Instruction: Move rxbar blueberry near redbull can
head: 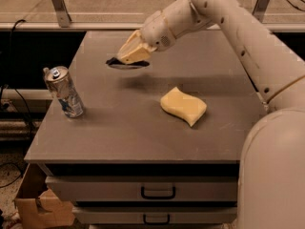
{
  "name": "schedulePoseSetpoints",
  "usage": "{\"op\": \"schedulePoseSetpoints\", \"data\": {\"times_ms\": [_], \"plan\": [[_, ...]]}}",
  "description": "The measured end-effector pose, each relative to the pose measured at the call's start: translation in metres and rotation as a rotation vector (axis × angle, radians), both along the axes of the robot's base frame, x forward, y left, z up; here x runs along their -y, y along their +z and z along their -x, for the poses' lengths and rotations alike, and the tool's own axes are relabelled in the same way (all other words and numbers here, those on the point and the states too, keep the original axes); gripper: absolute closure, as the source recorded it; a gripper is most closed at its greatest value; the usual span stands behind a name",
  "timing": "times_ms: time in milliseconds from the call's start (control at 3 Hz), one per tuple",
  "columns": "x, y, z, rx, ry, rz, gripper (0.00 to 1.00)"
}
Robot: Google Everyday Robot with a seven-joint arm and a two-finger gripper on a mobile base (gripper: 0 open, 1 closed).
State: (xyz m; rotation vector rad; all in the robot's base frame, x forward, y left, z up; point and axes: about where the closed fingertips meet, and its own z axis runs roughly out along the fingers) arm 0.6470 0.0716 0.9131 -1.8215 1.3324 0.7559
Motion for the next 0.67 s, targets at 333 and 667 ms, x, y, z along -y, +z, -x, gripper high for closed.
{"op": "schedulePoseSetpoints", "data": {"times_ms": [333, 667], "plan": [[-0.032, -0.007, 0.029, 0.051, 0.117, 0.000, 1.00], [-0.051, -0.012, 0.058, 0.102, 0.192, 0.008, 1.00]]}}
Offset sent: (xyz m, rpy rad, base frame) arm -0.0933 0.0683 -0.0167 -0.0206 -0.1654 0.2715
